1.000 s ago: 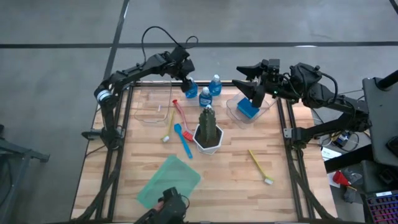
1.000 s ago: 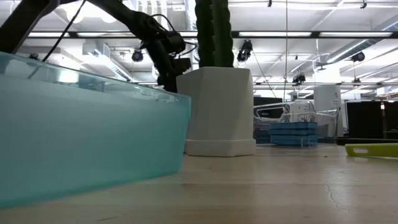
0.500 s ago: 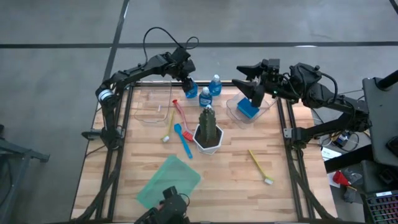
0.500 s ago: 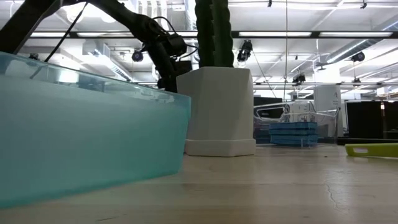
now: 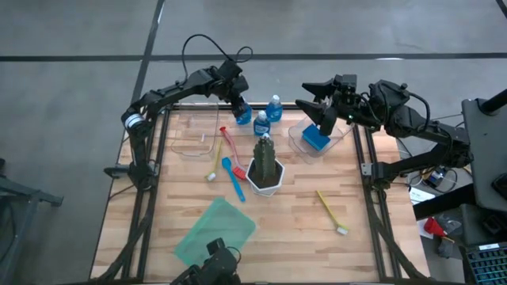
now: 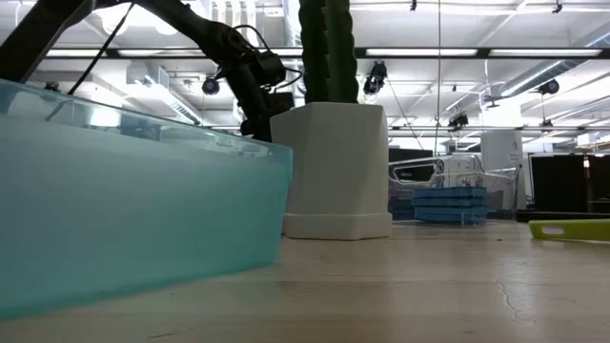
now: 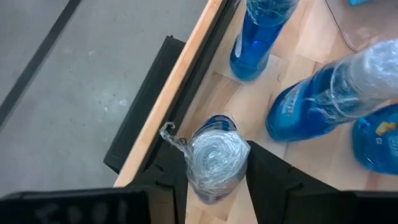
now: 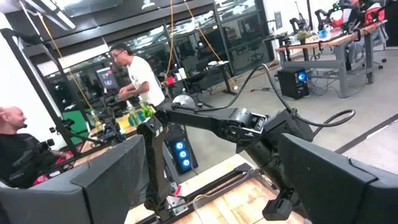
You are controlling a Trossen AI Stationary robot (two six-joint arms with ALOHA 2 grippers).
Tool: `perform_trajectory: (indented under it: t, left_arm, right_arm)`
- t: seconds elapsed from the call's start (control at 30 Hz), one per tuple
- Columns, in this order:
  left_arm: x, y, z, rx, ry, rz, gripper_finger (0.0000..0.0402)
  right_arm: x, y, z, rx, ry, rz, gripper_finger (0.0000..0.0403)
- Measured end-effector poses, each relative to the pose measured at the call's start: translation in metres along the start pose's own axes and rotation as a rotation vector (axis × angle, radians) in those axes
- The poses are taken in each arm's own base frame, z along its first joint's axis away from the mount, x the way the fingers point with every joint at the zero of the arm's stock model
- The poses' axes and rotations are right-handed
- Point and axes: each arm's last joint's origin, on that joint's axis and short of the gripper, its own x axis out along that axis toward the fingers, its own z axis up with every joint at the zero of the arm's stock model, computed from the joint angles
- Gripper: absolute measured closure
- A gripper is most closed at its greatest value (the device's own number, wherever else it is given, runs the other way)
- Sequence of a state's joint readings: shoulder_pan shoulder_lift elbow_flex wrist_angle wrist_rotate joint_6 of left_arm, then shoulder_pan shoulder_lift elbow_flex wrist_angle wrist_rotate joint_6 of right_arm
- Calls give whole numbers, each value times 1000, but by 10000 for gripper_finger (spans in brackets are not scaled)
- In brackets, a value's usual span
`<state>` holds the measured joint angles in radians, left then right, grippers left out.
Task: Pick & Place Kitchen Sink Supplies
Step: Put the blue liquid detergent into the left transparent bin
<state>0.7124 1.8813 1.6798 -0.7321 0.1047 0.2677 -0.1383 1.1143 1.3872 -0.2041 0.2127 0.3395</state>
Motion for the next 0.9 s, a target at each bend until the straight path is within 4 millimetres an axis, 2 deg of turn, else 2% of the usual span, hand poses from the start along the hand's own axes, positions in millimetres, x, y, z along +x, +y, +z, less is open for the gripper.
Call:
perform_trajectory:
  t: [0.17, 0.47, 0.67, 0.9]
  left_arm:
    - [-10, -1, 1, -10, 8, -12, 264]
    - [-46, -4, 4, -30, -46, -3, 281]
    - [-80, -8, 2, -47, -73, 3, 265]
    - [-123, -13, -5, -81, -111, 20, 280]
  right_arm:
    - [0, 0, 0, 0, -1, -1, 37]
    - [0, -1, 0, -8, -14, -41, 37]
    - [0, -4, 1, -12, -21, -60, 37]
    - [1, -7, 3, -11, -33, -72, 37]
